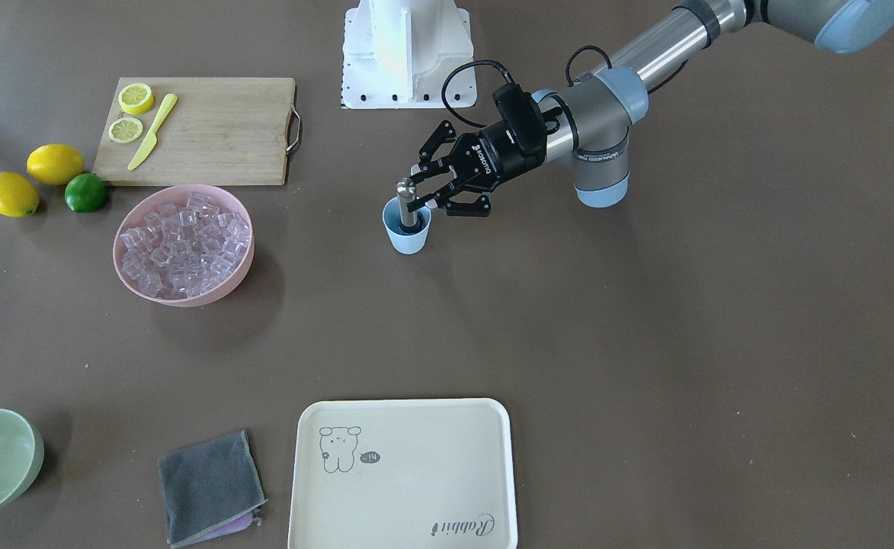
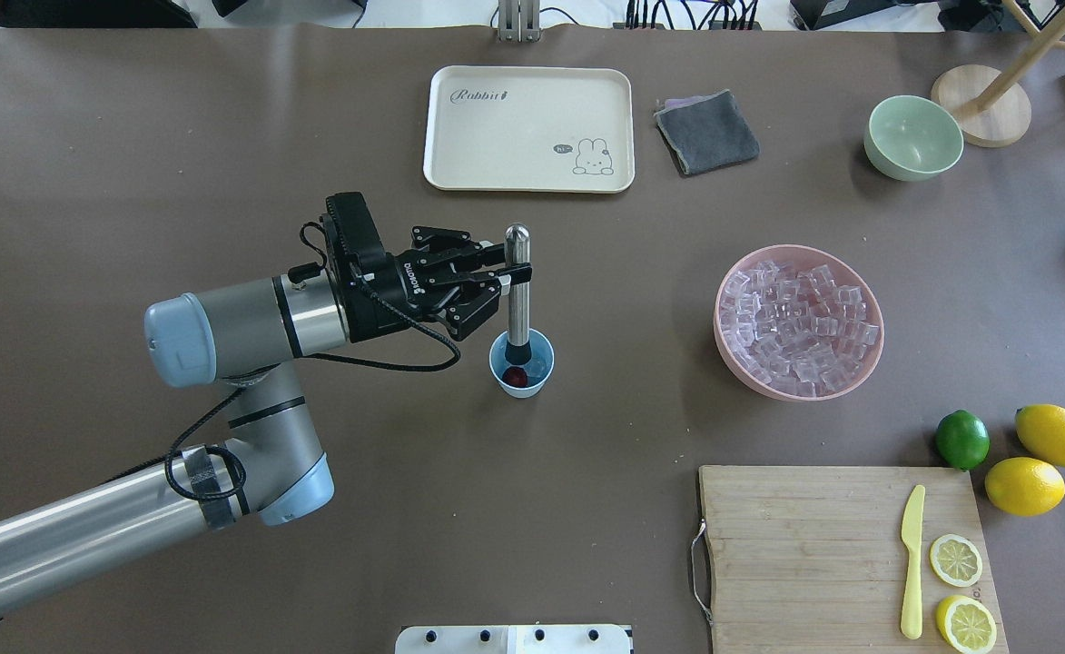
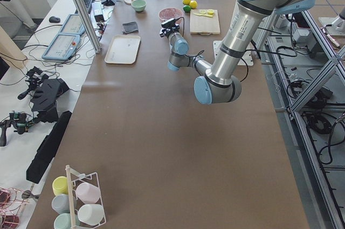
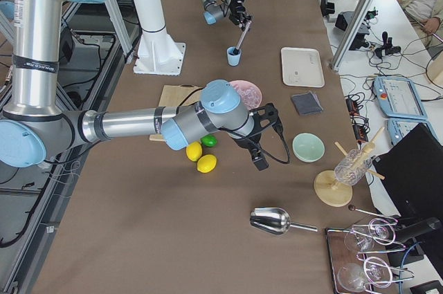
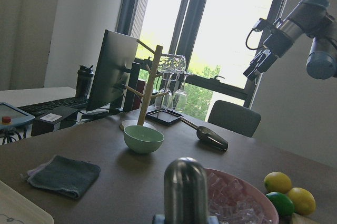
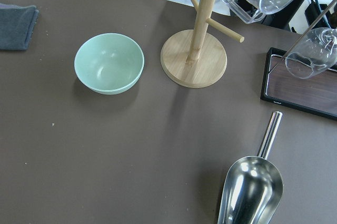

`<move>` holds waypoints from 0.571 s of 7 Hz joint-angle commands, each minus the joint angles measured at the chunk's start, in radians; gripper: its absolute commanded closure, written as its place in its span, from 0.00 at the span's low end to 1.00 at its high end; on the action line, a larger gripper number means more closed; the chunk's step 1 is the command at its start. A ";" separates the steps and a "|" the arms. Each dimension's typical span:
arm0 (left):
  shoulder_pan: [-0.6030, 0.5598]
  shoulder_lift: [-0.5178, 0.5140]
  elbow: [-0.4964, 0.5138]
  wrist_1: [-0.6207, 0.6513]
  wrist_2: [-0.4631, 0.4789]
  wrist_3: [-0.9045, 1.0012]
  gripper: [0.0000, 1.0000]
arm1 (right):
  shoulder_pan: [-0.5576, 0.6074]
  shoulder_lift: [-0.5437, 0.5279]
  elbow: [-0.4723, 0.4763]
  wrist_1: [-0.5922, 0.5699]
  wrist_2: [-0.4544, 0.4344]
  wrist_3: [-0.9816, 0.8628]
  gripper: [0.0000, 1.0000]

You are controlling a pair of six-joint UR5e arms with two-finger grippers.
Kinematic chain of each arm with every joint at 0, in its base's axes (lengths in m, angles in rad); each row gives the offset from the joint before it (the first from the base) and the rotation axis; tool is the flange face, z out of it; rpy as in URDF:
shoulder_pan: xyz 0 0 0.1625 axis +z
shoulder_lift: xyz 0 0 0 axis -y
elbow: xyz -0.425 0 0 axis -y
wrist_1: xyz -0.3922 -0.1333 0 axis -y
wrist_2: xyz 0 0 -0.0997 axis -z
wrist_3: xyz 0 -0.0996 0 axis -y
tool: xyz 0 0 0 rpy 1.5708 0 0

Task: Mash ice and strawberries in cup
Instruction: 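Press the pestle up and down on the ice and strawberry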

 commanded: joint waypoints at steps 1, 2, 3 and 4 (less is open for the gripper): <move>0.009 0.001 0.003 0.006 0.002 0.000 1.00 | 0.000 -0.001 -0.001 0.000 0.000 -0.002 0.00; 0.020 0.001 0.003 0.006 0.006 0.000 1.00 | 0.000 -0.003 -0.001 0.000 0.002 -0.002 0.00; 0.041 0.003 0.003 0.006 0.014 0.000 1.00 | 0.000 -0.003 -0.001 0.000 0.000 -0.001 0.00; 0.052 0.006 -0.006 0.003 0.049 0.000 1.00 | 0.000 -0.003 -0.001 0.000 0.002 -0.001 0.00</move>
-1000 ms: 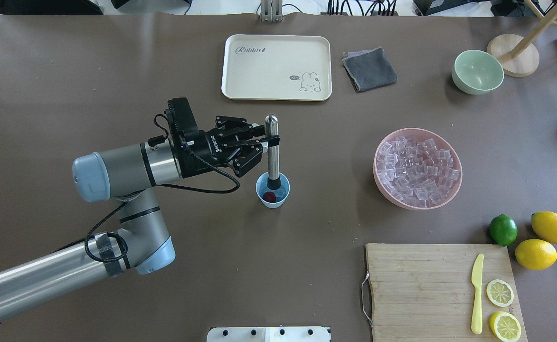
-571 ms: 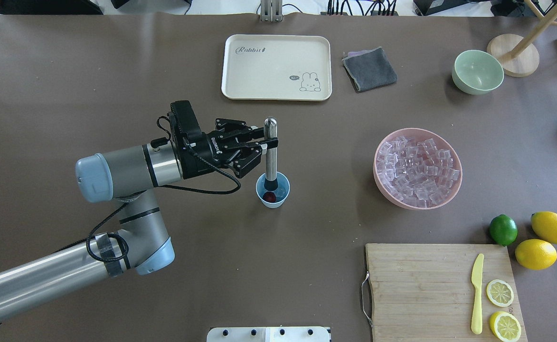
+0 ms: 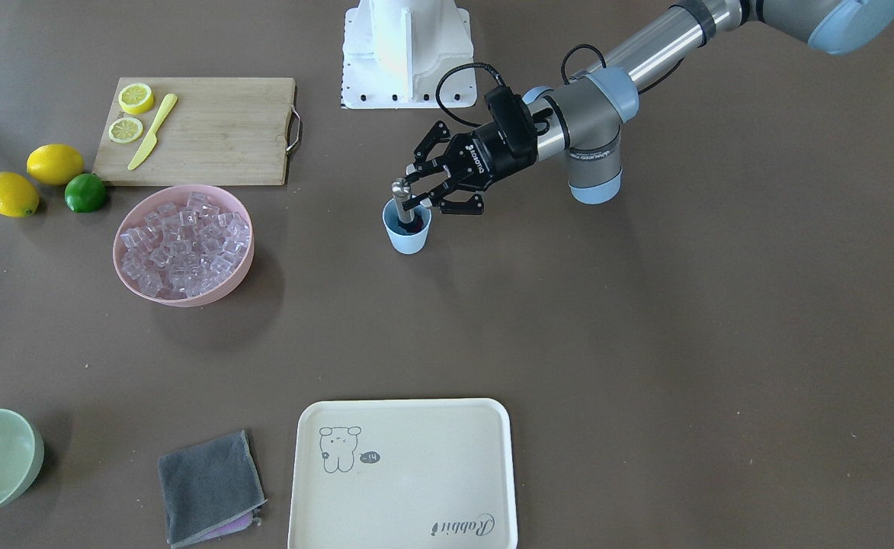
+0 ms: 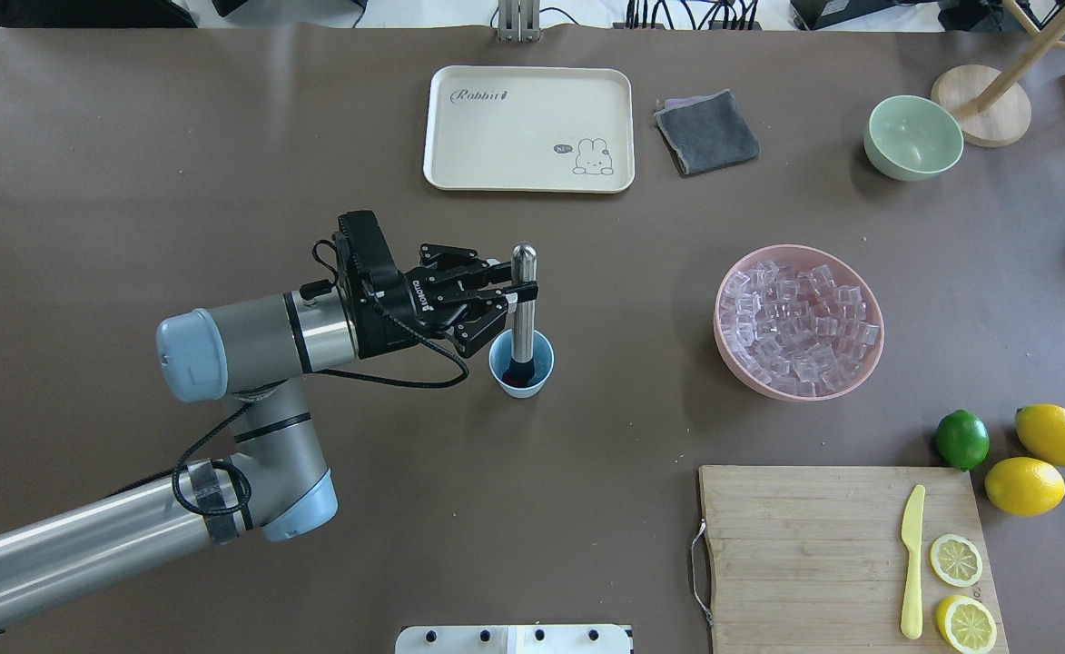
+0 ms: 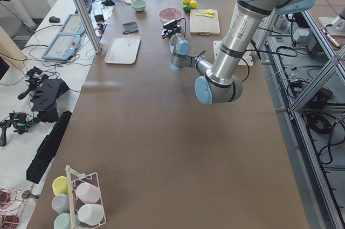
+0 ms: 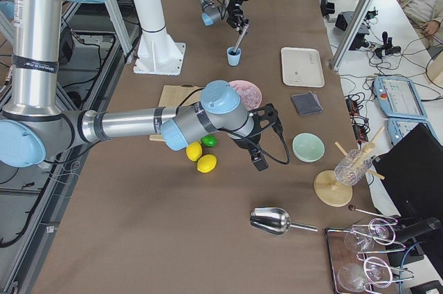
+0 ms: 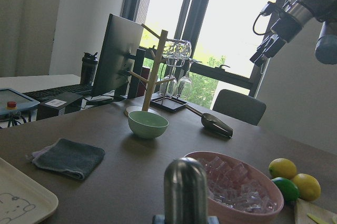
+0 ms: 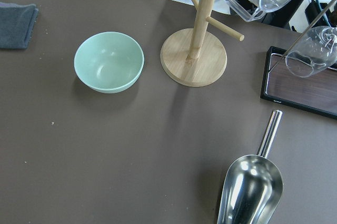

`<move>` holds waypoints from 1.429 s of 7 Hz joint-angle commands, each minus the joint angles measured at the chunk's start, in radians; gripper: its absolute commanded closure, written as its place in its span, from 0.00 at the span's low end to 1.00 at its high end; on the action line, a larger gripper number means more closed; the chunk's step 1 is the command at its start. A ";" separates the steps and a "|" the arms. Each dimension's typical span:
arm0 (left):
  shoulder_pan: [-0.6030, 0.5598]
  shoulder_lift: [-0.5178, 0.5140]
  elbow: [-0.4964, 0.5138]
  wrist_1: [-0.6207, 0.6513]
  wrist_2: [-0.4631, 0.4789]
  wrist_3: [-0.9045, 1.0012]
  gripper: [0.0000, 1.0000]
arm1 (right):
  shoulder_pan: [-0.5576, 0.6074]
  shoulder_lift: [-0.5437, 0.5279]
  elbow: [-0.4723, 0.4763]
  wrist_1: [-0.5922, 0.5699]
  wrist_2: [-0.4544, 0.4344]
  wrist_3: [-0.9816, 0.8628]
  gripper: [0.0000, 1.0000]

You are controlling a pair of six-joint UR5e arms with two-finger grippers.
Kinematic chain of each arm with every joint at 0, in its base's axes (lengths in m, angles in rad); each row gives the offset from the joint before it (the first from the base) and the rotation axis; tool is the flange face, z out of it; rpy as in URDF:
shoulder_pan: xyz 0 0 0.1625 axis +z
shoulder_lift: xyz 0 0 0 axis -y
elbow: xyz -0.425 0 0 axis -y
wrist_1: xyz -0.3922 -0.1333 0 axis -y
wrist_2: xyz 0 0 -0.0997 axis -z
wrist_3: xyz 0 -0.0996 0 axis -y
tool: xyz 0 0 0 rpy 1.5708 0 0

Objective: Mash ice and strawberries in cup

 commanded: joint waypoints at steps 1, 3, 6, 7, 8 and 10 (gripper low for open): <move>0.009 0.003 -0.066 0.002 0.026 -0.006 1.00 | 0.000 0.000 0.001 0.000 -0.001 0.001 0.00; -0.043 0.000 -0.123 0.069 0.018 -0.011 1.00 | 0.000 0.007 0.008 -0.002 0.001 0.005 0.00; -0.248 -0.015 -0.165 0.178 -0.154 -0.169 1.00 | 0.000 0.014 0.008 -0.002 -0.001 0.005 0.00; -0.316 -0.015 -0.165 0.227 -0.228 -0.211 1.00 | 0.000 0.015 0.011 -0.002 -0.005 0.004 0.00; -0.341 -0.009 -0.164 0.231 -0.255 -0.348 1.00 | -0.002 0.041 0.008 0.000 -0.013 0.004 0.00; -0.434 0.006 -0.151 0.305 -0.307 -0.486 1.00 | -0.006 0.104 -0.027 -0.012 -0.013 0.004 0.00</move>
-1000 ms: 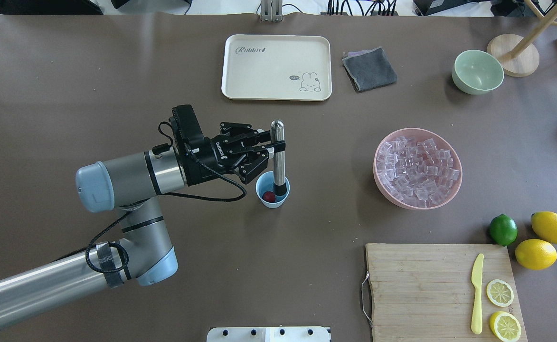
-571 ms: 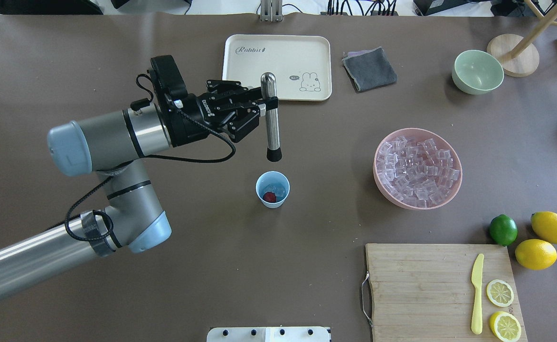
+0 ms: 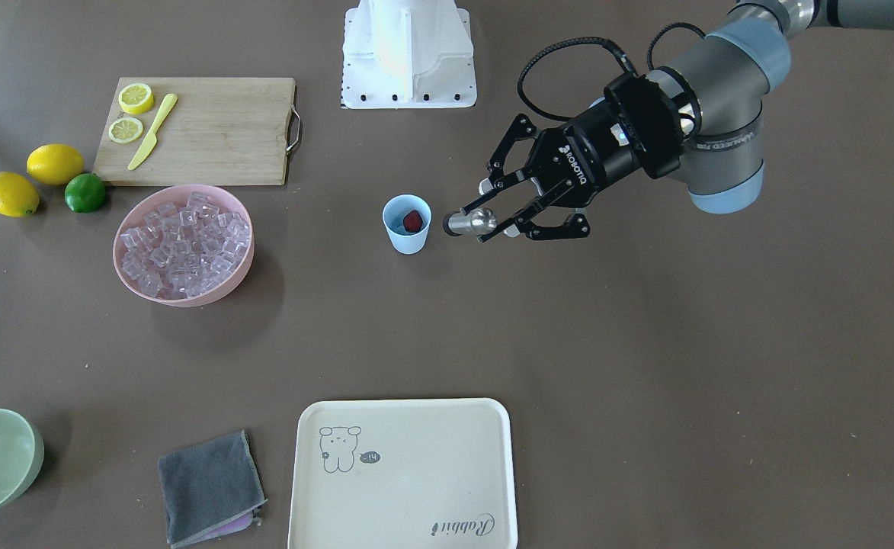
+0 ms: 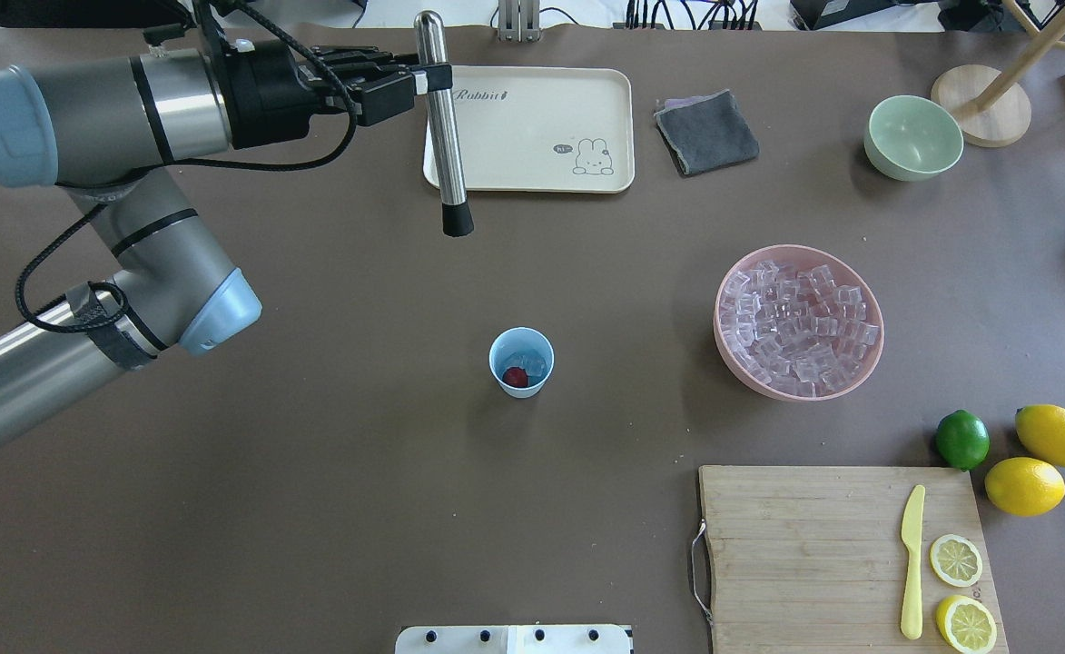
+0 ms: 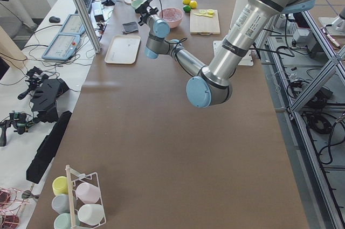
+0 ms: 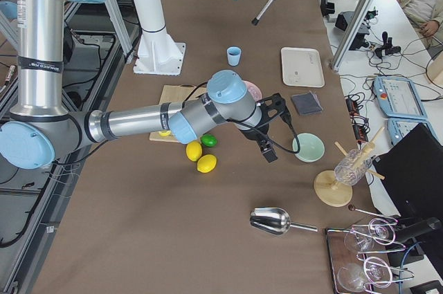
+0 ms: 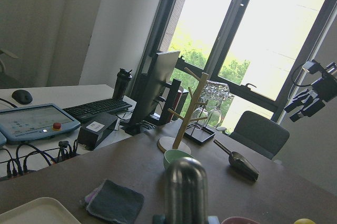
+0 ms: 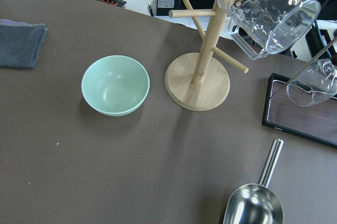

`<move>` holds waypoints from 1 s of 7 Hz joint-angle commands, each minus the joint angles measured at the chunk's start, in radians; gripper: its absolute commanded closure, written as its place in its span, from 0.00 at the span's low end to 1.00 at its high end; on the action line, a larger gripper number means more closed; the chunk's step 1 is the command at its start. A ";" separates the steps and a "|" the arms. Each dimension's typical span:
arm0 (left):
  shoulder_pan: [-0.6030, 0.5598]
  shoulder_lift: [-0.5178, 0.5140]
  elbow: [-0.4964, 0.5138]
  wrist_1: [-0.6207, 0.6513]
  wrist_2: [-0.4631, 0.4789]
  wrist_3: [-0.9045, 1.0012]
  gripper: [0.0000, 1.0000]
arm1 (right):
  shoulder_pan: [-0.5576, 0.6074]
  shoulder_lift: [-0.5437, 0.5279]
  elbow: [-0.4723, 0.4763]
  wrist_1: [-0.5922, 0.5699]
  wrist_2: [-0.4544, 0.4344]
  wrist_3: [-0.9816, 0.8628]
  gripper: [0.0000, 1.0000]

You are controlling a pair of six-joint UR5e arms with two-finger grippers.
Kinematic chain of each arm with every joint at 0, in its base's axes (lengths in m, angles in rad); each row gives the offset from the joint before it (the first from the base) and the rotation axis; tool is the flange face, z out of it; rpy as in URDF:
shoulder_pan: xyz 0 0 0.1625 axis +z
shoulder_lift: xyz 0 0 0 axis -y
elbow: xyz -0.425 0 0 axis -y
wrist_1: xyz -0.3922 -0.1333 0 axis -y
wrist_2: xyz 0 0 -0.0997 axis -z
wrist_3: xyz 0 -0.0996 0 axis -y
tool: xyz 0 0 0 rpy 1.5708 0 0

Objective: Mash ice and strawberries in cup

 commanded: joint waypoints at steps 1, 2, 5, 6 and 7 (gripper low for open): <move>-0.145 0.033 0.008 0.154 -0.148 -0.071 1.00 | -0.011 0.052 -0.051 -0.006 -0.001 -0.001 0.00; -0.255 0.082 0.034 0.202 -0.284 -0.066 1.00 | -0.019 0.058 -0.052 -0.006 0.001 -0.001 0.00; -0.469 0.202 0.219 0.211 -0.556 -0.023 1.00 | -0.042 0.062 -0.049 0.005 0.004 -0.011 0.00; -0.541 0.245 0.251 0.268 -0.640 0.044 1.00 | -0.043 0.054 -0.048 0.005 0.014 -0.011 0.00; -0.583 0.298 0.252 0.364 -0.678 0.132 1.00 | -0.048 0.055 -0.045 0.005 0.019 -0.007 0.00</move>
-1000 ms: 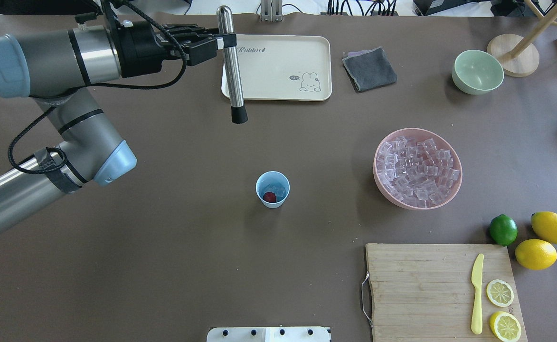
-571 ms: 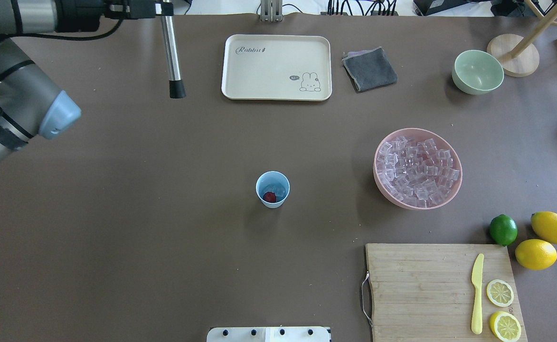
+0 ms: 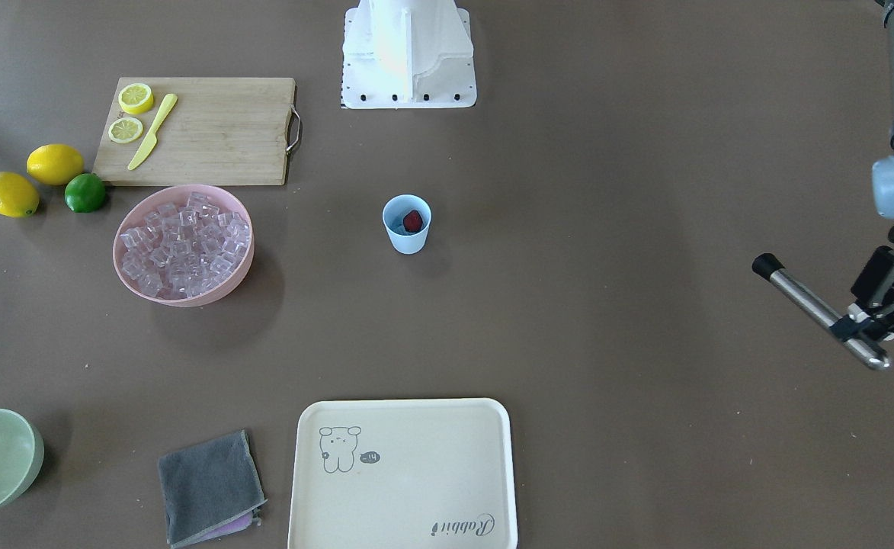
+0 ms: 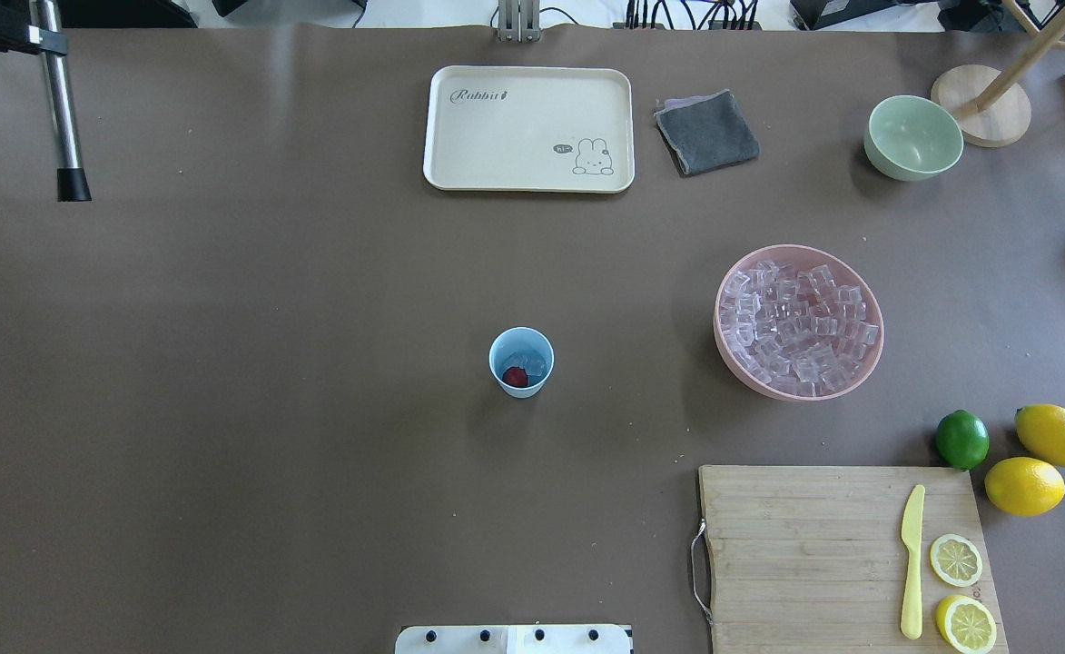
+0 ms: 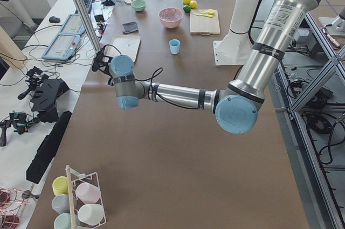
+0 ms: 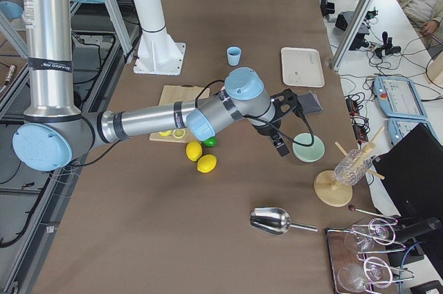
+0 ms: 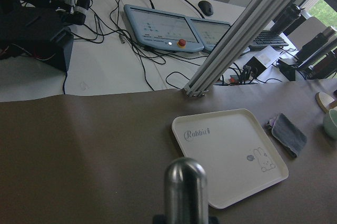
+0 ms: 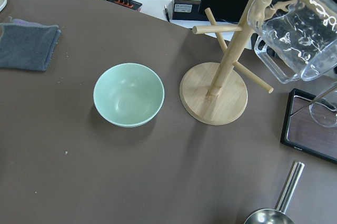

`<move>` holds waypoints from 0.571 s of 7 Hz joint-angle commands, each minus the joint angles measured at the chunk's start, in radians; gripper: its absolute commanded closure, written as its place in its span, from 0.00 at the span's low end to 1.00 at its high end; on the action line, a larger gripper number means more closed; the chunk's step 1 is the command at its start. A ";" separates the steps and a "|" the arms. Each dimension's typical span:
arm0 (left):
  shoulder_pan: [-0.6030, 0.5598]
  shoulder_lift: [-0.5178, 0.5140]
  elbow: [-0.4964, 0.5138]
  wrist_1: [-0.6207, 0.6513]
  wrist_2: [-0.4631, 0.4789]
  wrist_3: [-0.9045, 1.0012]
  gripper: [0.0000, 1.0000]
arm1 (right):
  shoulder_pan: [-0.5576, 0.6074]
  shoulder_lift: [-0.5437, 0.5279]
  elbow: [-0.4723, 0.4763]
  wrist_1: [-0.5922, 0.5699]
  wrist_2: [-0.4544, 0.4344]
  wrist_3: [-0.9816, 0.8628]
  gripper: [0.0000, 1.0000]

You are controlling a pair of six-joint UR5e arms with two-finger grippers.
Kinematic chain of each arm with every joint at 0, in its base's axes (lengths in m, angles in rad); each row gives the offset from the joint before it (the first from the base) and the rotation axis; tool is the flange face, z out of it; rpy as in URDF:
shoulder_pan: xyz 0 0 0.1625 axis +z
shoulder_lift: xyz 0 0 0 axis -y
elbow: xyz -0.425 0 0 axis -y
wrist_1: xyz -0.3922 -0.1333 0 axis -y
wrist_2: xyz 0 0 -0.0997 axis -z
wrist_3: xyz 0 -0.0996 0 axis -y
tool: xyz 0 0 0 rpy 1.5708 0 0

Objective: Mash ice and strawberries in cup

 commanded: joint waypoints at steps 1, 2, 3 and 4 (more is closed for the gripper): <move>-0.076 0.099 0.019 0.180 -0.075 0.207 1.00 | -0.012 0.003 0.002 0.000 0.009 0.008 0.00; -0.093 0.114 0.017 0.303 -0.073 0.328 1.00 | -0.015 0.003 0.002 0.000 0.019 0.010 0.00; -0.098 0.130 0.022 0.416 -0.056 0.474 1.00 | -0.029 0.003 0.002 -0.001 0.015 0.011 0.00; -0.098 0.133 0.019 0.539 -0.017 0.647 1.00 | -0.035 0.003 0.002 -0.001 0.010 0.011 0.00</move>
